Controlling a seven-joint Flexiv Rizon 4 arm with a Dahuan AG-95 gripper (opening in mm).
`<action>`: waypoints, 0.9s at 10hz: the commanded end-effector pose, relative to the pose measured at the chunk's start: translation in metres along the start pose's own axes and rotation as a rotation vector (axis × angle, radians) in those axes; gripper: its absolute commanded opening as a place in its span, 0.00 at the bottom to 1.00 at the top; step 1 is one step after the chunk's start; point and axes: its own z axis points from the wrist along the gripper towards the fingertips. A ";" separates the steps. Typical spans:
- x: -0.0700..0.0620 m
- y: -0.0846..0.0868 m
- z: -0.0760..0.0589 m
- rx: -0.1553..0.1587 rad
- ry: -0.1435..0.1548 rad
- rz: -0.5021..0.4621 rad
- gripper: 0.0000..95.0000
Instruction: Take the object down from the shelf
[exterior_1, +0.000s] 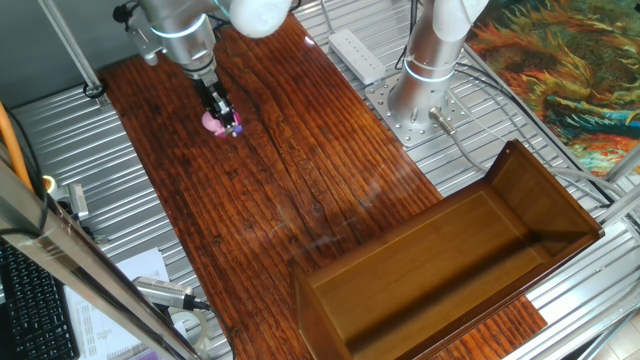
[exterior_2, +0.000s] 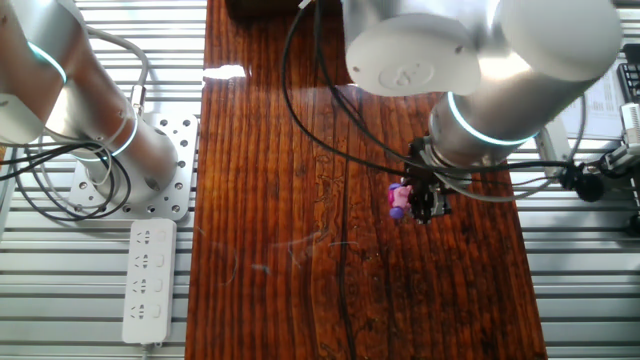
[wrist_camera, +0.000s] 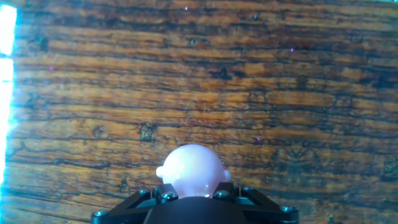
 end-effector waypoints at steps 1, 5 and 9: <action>0.001 0.000 0.003 -0.003 -0.028 -0.010 0.00; 0.000 0.000 0.002 0.014 -0.131 -0.093 0.00; 0.000 0.000 0.002 0.009 -0.146 -0.136 0.00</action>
